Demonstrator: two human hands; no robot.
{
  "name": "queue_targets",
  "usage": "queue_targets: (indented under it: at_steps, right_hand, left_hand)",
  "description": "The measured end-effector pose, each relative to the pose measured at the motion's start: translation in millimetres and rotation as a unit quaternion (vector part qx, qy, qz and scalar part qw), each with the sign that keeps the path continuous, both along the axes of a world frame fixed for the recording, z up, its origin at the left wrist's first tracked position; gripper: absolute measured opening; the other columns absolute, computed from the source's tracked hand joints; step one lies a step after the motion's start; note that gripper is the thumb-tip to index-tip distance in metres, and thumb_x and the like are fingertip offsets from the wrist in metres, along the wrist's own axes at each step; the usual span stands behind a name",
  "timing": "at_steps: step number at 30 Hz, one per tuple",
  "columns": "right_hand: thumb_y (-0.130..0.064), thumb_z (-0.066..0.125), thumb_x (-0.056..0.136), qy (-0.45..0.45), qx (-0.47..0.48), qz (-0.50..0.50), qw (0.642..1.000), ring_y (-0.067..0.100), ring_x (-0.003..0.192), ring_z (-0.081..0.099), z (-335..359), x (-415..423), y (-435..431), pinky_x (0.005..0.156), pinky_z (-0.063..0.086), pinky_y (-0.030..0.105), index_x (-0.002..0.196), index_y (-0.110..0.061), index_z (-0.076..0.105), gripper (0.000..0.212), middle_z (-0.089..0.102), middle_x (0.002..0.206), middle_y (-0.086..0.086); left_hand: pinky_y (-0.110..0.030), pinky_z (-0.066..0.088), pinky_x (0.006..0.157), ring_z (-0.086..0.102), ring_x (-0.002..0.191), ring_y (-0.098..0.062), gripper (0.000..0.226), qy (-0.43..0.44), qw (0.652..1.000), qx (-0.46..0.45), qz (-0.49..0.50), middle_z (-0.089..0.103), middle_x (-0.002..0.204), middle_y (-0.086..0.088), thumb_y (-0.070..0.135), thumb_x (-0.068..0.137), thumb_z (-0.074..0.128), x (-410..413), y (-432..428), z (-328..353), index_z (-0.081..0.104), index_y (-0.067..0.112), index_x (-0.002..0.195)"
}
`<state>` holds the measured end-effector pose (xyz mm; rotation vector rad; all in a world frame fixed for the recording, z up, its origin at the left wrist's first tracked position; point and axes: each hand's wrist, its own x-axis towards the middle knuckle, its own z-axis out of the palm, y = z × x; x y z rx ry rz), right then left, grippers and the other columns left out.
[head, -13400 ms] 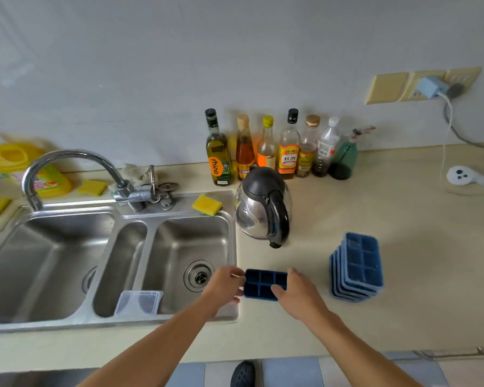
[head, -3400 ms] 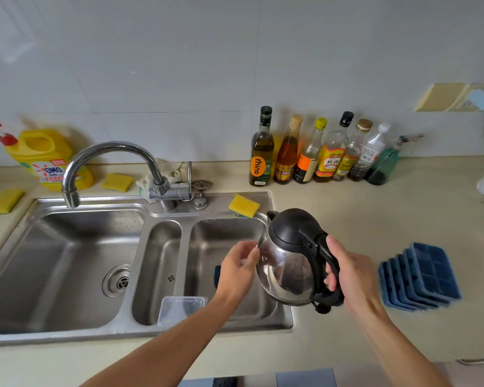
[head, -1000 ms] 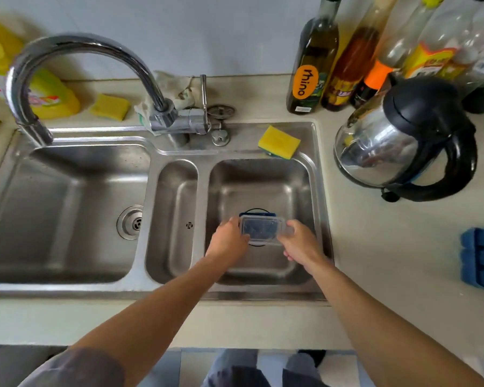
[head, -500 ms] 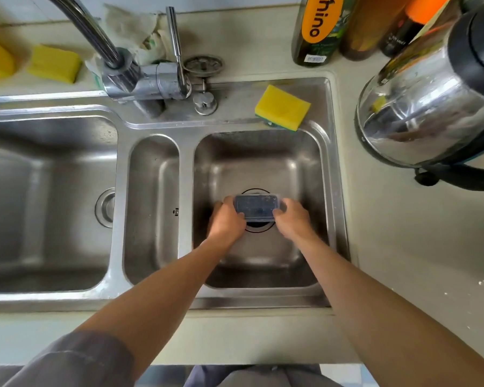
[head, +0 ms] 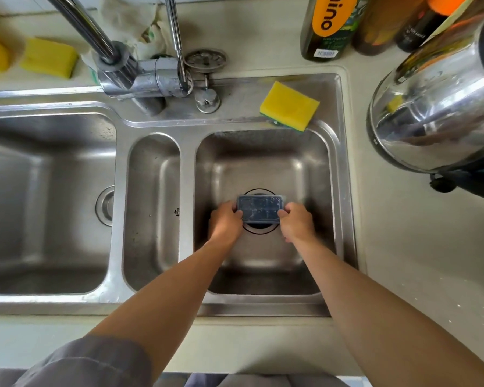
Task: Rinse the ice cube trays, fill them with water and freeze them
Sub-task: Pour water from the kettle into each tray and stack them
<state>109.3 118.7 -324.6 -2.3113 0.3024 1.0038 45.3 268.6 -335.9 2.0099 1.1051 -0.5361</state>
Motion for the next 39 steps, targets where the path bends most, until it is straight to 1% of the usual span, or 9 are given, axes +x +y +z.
queue_targets:
  at_steps: [8,13,16,19,24,28,32,37,39]
  right_hand:
    - [-0.015,0.053,0.105,0.049,0.021,-0.055,0.997,0.03,0.074,0.072,-6.0,8.3,1.3,0.052,0.059,0.034,0.084,-0.018,0.057,0.021,0.07,0.096,0.015]
    - [-0.015,0.049,0.106,0.04,0.014,-0.069,0.997,0.028,0.072,0.07,6.7,0.6,3.2,0.061,0.063,0.038,0.091,-0.014,0.059,0.018,0.069,0.097,0.014]
    - [-0.013,0.049,0.106,0.014,0.042,-0.051,0.998,0.024,0.066,0.067,28.0,-7.0,-4.1,0.065,0.065,0.043,0.085,-0.012,0.059,0.023,0.068,0.09,0.014]
    - [-0.014,0.051,0.105,-0.042,0.08,-0.023,0.996,0.021,0.063,0.066,59.4,-17.7,-15.6,0.062,0.063,0.044,0.079,-0.014,0.056,0.026,0.065,0.079,0.008]
    - [-0.016,0.051,0.104,-0.085,0.124,0.006,0.989,0.017,0.054,0.064,119.0,-29.0,-29.5,0.046,0.051,0.025,0.084,-0.015,0.058,0.021,0.066,0.075,0.006]
    - [-0.038,0.052,0.101,-0.079,0.13,0.008,0.988,0.014,0.048,0.065,167.3,-24.7,-51.5,0.045,0.059,0.031,0.088,-0.015,0.062,0.028,0.072,0.077,0.01]
    - [-0.075,0.048,0.085,-0.116,0.112,-0.002,0.987,0.023,0.052,0.07,212.5,-8.2,-66.6,0.053,0.061,0.038,0.081,-0.009,0.065,0.068,0.073,0.069,0.009]
    - [-0.086,0.037,0.077,-0.148,0.08,0.039,0.985,0.024,0.06,0.07,250.3,7.0,-69.8,0.06,0.06,0.038,0.063,-0.014,0.059,0.077,0.07,0.067,0.008]
    - [-0.084,0.038,0.081,-0.168,0.075,0.049,0.982,0.026,0.066,0.07,258.4,9.6,-71.4,0.064,0.059,0.04,0.065,-0.013,0.058,0.075,0.069,0.071,0.009]
  left_hand:
    - [-0.03,0.047,0.07,0.057,0.08,-0.016,0.017,-0.003,0.999,-0.021,0.027,0.063,0.094,0.002,0.019,0.103,0.056,4.9,-2.0,-4.0,0.068,0.017,0.115]
    - [-0.041,0.06,0.081,0.064,0.084,-0.023,0.012,0.014,0.998,-0.054,0.037,0.066,0.095,-0.006,0.022,0.103,0.056,7.4,0.8,8.7,0.063,0.018,0.094]
    - [-0.047,0.062,0.083,0.067,0.083,-0.026,0.036,0.007,0.996,-0.074,0.051,0.068,0.087,-0.009,0.042,0.101,0.057,10.5,5.2,25.3,0.064,0.014,0.079]
    - [-0.043,0.06,0.083,0.068,0.085,-0.026,0.055,-0.033,0.995,-0.067,0.071,0.069,0.087,-0.007,0.065,0.096,0.049,13.2,4.6,50.0,0.068,0.014,0.087]
    - [-0.033,0.052,0.069,0.065,0.079,-0.021,0.062,-0.111,0.986,-0.081,0.09,0.065,0.081,-0.003,0.071,0.095,0.041,19.3,-13.2,102.3,0.063,0.016,0.076]
    - [-0.042,0.058,0.068,0.063,0.071,-0.027,0.058,-0.149,0.984,-0.062,0.072,0.062,0.071,-0.005,0.056,0.097,0.046,18.0,-30.9,146.8,0.059,0.01,0.066]
    - [-0.03,0.051,0.039,0.066,0.066,-0.025,0.05,-0.153,0.985,-0.077,0.031,0.063,0.078,-0.01,0.047,0.097,0.048,25.0,-52.3,194.2,0.063,0.009,0.068]
    - [-0.039,0.058,0.045,0.072,0.072,-0.033,0.049,-0.163,0.982,-0.099,-0.002,0.068,0.085,-0.016,0.043,0.095,0.048,31.6,-72.0,242.9,0.069,0.002,0.077]
    - [-0.032,0.054,0.042,0.072,0.07,-0.033,0.046,-0.167,0.979,-0.115,-0.004,0.069,0.09,-0.018,0.041,0.097,0.048,32.9,-73.6,255.8,0.07,0.002,0.085]
